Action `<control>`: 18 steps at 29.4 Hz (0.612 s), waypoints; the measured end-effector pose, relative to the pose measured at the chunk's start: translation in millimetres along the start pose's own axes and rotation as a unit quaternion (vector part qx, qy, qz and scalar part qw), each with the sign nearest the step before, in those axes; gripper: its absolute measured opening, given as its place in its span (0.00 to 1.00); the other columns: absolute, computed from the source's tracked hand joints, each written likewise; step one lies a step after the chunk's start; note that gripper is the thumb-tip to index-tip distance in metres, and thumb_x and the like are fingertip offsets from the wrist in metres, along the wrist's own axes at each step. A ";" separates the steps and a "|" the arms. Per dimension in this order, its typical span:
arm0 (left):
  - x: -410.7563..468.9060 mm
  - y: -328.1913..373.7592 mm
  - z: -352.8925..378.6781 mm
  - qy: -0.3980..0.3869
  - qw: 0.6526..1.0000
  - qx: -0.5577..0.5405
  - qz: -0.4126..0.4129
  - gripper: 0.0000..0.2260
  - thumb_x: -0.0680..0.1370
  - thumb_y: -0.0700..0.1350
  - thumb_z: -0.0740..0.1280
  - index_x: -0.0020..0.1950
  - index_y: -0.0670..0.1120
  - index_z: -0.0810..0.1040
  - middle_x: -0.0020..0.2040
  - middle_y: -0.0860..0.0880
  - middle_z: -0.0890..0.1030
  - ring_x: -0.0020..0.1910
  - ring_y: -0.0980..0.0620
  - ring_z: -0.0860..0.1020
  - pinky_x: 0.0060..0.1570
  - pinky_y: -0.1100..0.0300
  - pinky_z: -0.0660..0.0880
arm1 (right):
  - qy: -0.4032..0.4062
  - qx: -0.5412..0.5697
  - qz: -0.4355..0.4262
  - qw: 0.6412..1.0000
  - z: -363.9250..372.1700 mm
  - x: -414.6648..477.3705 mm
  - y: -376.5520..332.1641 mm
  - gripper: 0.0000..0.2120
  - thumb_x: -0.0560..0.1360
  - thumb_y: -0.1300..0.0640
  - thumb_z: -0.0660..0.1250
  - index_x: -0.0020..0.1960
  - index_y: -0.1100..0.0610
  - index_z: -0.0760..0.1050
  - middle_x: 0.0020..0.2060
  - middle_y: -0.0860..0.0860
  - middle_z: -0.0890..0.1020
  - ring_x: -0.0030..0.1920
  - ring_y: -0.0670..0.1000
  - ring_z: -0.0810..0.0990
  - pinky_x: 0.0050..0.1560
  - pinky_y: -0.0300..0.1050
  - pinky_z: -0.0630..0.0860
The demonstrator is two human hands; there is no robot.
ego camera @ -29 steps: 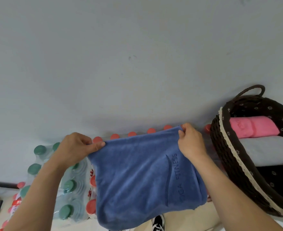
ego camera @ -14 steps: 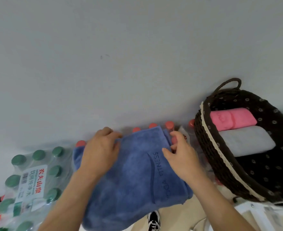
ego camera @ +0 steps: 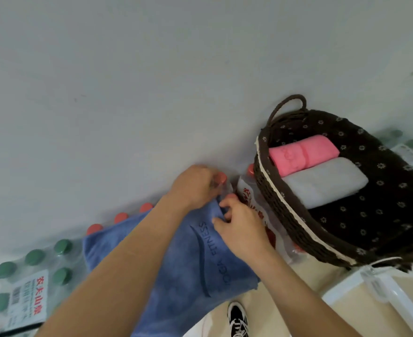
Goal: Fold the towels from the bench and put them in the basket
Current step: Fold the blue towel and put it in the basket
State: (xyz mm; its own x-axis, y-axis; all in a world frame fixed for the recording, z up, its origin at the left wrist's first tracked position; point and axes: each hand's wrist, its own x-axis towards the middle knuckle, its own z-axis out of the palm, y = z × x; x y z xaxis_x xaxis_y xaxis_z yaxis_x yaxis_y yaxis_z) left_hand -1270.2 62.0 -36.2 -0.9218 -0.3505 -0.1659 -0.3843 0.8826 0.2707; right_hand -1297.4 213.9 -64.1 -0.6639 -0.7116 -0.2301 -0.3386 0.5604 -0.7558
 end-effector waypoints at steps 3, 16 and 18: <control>6.1 3.9 -0.2 -0.030 0.999 0.018 -0.021 0.07 0.74 0.46 0.68 0.45 0.43 0.78 0.44 0.42 0.81 0.45 0.42 0.77 0.39 0.55 0.69 | -0.005 0.004 0.001 1.000 2.3 3.5 0.7 0.06 0.73 0.53 0.68 0.45 0.56 0.76 0.31 0.51 0.78 0.33 0.53 0.77 0.34 0.51 0.75; -19.7 -28.5 13.5 0.032 0.998 -0.023 -0.045 0.13 0.72 0.37 0.63 0.55 0.46 0.77 0.54 0.46 0.77 0.50 0.43 0.77 0.47 0.51 0.75 | 0.043 -0.104 -0.035 0.993 -9.1 53.4 -8.0 0.08 0.77 0.55 0.62 0.52 0.56 0.78 0.46 0.56 0.82 0.49 0.60 0.80 0.45 0.51 0.78; -21.9 -29.3 16.4 0.045 0.996 -0.018 -0.072 0.09 0.75 0.42 0.63 0.54 0.47 0.77 0.53 0.46 0.76 0.48 0.44 0.77 0.45 0.50 0.75 | 0.013 -0.129 -0.039 0.991 -5.3 64.2 -12.6 0.06 0.75 0.52 0.64 0.44 0.54 0.74 0.43 0.56 0.82 0.46 0.60 0.80 0.40 0.49 0.77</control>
State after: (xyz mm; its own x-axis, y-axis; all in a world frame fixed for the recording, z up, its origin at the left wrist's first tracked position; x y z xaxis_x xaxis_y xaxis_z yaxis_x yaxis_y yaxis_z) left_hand -1238.0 49.0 -56.0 -0.8575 -0.5002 -0.1209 -0.5126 0.8102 0.2843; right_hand -1339.3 163.4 -66.1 -0.6454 -0.7471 -0.1593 -0.5459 0.5969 -0.5880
